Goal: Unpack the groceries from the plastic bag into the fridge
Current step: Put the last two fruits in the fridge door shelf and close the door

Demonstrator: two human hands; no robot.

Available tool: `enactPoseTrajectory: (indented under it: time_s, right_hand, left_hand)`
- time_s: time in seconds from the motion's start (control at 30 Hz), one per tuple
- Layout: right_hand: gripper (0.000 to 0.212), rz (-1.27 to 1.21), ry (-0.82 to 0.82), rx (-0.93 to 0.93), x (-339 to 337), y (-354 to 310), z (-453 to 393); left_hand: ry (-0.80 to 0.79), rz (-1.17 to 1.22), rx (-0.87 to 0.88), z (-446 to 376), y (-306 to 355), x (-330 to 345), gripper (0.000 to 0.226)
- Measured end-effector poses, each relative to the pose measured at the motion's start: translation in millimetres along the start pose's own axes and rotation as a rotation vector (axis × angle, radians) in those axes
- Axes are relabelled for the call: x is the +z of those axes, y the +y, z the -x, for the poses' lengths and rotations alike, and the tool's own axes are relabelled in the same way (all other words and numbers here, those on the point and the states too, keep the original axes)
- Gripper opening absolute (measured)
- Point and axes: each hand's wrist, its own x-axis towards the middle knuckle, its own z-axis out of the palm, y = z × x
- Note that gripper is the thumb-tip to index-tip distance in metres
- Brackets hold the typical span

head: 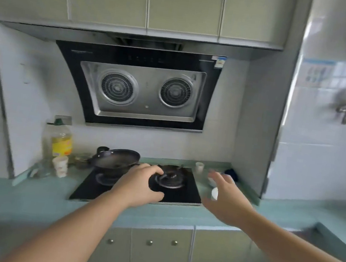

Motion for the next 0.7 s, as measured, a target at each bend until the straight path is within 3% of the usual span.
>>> enactPoseTrajectory:
  time_s: [0.2, 0.4, 0.7]
  right_hand:
    - [0.064, 0.078, 0.126, 0.310, -58.6, 98.8, 72.5]
    - [0.068, 0.144, 0.235, 0.537, -119.0, 186.2, 142.7]
    - [0.070, 0.185, 0.346, 0.621, -203.9, 280.1, 198.2]
  left_hand:
    - [-0.210, 0.092, 0.264, -46.3, 117.8, 90.8, 0.057]
    - [-0.296, 0.135, 0.473, -60.9, 247.4, 153.3, 0.056]
    - [-0.373, 0.185, 0.584, -58.9, 384.7, 213.9, 0.062]
